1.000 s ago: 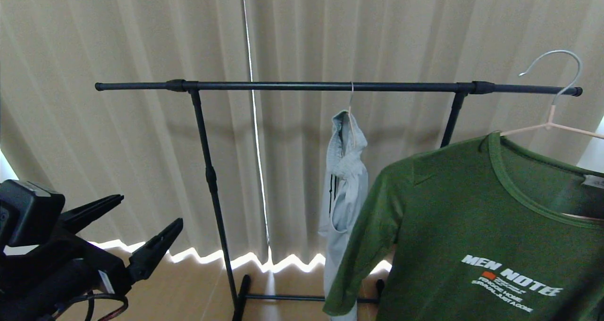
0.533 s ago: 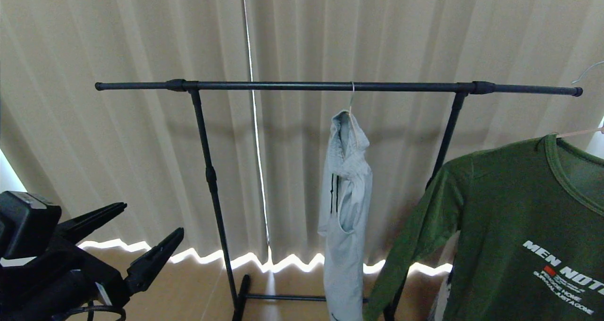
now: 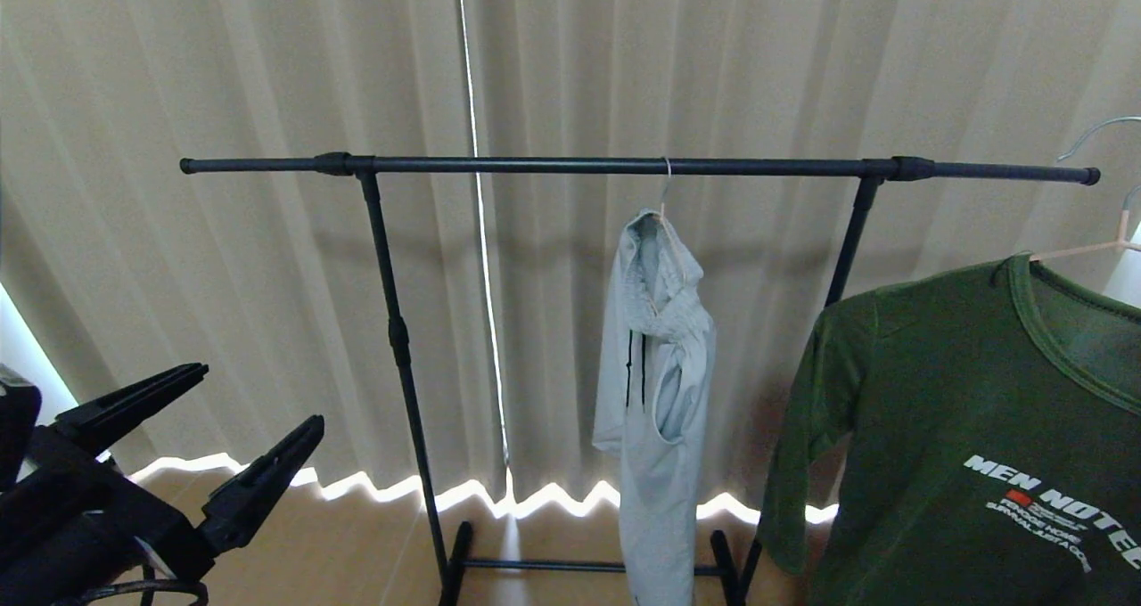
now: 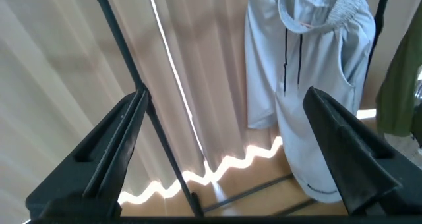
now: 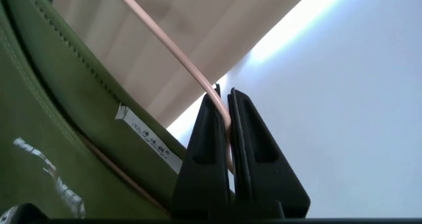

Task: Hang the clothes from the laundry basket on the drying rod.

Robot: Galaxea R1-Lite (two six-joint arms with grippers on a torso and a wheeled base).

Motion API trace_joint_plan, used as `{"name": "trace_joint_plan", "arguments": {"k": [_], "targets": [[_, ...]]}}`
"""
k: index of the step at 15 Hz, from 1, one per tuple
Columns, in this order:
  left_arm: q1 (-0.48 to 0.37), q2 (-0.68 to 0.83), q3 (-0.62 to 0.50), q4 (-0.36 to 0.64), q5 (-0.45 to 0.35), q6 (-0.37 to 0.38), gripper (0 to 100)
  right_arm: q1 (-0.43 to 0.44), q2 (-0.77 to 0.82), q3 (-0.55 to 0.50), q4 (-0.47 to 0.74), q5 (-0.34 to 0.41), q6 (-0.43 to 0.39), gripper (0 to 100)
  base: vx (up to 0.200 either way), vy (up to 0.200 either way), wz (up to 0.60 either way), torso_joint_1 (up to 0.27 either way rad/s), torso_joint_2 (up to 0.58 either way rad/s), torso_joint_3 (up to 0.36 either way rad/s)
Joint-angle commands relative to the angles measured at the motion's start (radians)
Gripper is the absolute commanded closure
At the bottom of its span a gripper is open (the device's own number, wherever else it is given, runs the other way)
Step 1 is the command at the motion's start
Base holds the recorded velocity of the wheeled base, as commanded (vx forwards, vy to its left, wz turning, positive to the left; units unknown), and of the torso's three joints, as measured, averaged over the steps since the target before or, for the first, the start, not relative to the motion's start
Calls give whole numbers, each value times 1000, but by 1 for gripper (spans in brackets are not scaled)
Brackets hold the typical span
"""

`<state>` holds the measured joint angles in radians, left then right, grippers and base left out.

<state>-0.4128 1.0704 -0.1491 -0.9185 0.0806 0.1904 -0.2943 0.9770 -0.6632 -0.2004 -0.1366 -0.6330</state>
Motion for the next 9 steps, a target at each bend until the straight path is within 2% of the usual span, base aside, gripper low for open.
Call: {"name": "trace_joint_plan", "arguments": {"k": [1, 7, 9], "targets": [[0, -6, 0, 1, 1, 0, 0, 14, 14, 4, 1, 0, -1, 100, 200, 0, 0, -2, 7, 7], [3, -6, 5, 1, 1, 0, 0, 67, 32, 31, 1, -5, -1, 100, 200, 0, 0, 5, 4, 3], [5, -4, 6, 1, 1, 0, 0, 127, 43, 34, -2, -77, -1, 100, 200, 0, 0, 5, 2, -2]]}}
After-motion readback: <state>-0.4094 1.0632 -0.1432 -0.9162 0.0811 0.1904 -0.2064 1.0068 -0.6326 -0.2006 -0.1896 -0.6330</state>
